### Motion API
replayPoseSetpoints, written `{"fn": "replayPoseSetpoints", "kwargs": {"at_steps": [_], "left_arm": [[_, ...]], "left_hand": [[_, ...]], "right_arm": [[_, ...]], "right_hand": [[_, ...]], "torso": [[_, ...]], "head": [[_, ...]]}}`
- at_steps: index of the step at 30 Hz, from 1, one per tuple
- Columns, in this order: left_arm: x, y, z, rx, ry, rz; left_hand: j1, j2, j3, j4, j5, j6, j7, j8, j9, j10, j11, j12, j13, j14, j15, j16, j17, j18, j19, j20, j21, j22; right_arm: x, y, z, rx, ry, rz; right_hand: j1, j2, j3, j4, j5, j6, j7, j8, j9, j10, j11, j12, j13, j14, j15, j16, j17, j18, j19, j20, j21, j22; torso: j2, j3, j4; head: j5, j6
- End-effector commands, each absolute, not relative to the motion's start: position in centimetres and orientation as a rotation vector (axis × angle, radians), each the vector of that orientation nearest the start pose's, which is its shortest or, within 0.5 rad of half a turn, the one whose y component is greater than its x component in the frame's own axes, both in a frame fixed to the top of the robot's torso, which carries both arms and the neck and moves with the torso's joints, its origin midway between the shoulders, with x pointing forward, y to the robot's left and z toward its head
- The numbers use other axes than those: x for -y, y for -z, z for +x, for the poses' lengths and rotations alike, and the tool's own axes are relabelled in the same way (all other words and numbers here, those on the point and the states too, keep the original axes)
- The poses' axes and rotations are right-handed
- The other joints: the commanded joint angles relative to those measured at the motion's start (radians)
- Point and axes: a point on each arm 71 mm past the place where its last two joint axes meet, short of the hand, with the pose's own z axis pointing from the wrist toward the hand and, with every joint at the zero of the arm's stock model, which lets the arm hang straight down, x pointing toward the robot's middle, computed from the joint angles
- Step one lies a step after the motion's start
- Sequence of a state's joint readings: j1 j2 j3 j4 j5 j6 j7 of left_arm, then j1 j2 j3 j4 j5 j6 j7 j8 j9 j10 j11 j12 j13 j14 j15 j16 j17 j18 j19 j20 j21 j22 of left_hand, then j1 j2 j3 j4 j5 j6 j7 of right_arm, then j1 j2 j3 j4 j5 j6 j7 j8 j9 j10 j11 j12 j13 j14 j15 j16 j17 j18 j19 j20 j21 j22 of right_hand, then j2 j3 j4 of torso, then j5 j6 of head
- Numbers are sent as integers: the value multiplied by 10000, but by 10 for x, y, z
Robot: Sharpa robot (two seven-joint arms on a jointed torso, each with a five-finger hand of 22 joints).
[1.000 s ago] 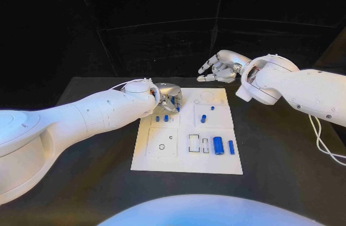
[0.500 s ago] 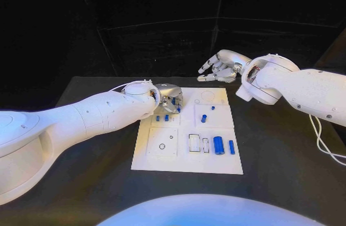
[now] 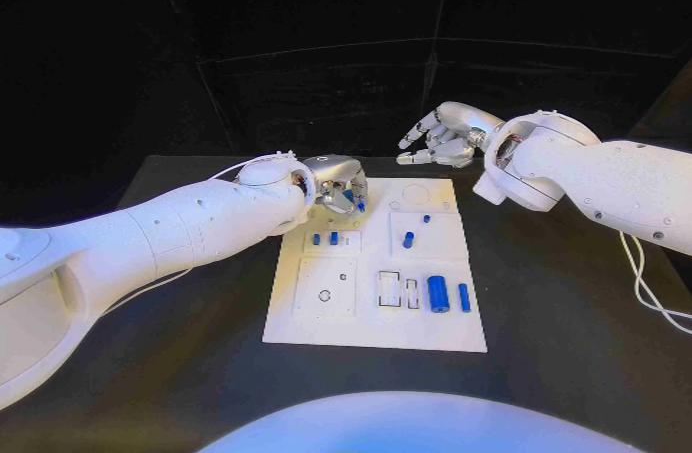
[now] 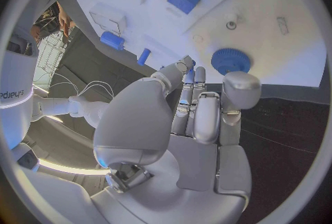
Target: Assemble the parts on the task board
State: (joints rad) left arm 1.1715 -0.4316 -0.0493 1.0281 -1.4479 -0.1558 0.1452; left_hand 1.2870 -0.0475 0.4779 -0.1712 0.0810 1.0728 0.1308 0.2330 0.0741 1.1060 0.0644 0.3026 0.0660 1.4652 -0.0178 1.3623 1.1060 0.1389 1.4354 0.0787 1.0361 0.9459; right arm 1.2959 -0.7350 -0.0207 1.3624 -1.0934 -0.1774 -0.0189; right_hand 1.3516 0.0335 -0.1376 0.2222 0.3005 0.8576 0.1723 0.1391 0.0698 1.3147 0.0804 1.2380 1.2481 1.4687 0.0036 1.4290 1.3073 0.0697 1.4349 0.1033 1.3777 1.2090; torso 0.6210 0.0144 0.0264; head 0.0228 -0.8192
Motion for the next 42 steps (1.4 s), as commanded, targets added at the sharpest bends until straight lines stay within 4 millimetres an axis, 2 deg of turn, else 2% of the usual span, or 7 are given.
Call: {"fn": "replayPoseSetpoints", "kwargs": {"at_steps": [1, 7, 11, 17, 25, 33, 42], "left_arm": [[-113, 222, 544, -17229, 8132, 3151], [-126, 212, 546, -17172, 8101, 2845], [-136, 210, 546, -17301, 8011, 2760], [-153, 211, 546, -17579, 7790, 2647], [-165, 224, 544, -18063, 7505, 2621], [-171, 241, 540, -18580, 7301, 2601], [-174, 248, 539, -18851, 7166, 2613]], "left_hand": [[-79, -3, 67, 14, -65, 39, 49, -33, -15, 29, 38, -53, -12, 252, -17, 67, -15, -162, 35, -24, 50, 7], [-87, -6, 71, 13, -67, 41, 52, -38, -16, 34, 41, -62, -11, 247, -15, 56, -45, -161, 34, -23, 46, 3], [-94, -13, 72, 11, -69, 45, 53, -41, -16, 41, 41, -68, -10, 243, -14, 48, -66, -163, 34, -22, 51, 10], [-122, -34, 73, 9, -73, 63, 49, -47, -16, 68, 41, -86, -5, 241, -10, 47, -78, -166, 34, -18, 65, 29], [-151, -48, 74, 9, -75, 86, 42, -50, -14, 97, 38, -103, -1, 237, -10, 41, -103, -167, 32, -16, 73, 41], [-163, -55, 74, 10, -77, 94, 39, -52, -14, 107, 36, -111, 0, 233, -11, 35, -120, -166, 29, -15, 71, 40], [-166, -55, 76, 8, -77, 98, 37, -54, -14, 113, 34, -115, 1, 232, -12, 34, -125, -167, 30, -15, 77, 48]], "right_arm": [[188, 146, 531, -17524, -8602, 690], [189, 146, 531, -17542, -8566, 710], [190, 146, 532, -17548, -8541, 727], [191, 146, 532, -17544, -8521, 744], [192, 146, 531, -17539, -8519, 744], [193, 146, 531, -17540, -8514, 748], [193, 146, 531, -17543, -8514, 748]], "right_hand": [[76, 0, -73, -1, 36, -70, -21, 49, -8, -54, 3, 14, 12, 552, -59, -32, 535, 25, -63, -32, -60, -12], [76, 0, -73, -1, 36, -70, -21, 49, -8, -54, 3, 14, 12, 552, -59, -32, 535, 25, -63, -32, -60, -12], [76, 0, -73, -1, 36, -70, -21, 49, -8, -54, 3, 14, 12, 552, -59, -32, 535, 25, -63, -32, -60, -12], [76, 0, -73, -1, 36, -70, -21, 49, -8, -54, 3, 14, 12, 552, -59, -32, 535, 25, -63, -32, -60, -12], [76, 0, -73, -1, 36, -70, -21, 49, -8, -54, 3, 14, 12, 552, -59, -32, 535, 25, -63, -32, -60, -12], [76, 0, -73, -1, 36, -70, -21, 49, -8, -54, 3, 14, 12, 552, -59, -32, 535, 25, -63, -32, -60, -12], [76, 0, -73, -1, 36, -70, -21, 49, -8, -54, 3, 14, 12, 552, -59, -32, 535, 25, -63, -32, -60, -12]], "torso": [[-7, 3, 10], [-1, 3, 11], [-4, 12, -6], [8, 16, 6], [12, 0, -20], [9, 3, -23], [12, 7, -22]], "head": [[27, 14], [55, 40], [73, 40], [91, 33], [145, 19], [135, -2], [151, -14]]}}
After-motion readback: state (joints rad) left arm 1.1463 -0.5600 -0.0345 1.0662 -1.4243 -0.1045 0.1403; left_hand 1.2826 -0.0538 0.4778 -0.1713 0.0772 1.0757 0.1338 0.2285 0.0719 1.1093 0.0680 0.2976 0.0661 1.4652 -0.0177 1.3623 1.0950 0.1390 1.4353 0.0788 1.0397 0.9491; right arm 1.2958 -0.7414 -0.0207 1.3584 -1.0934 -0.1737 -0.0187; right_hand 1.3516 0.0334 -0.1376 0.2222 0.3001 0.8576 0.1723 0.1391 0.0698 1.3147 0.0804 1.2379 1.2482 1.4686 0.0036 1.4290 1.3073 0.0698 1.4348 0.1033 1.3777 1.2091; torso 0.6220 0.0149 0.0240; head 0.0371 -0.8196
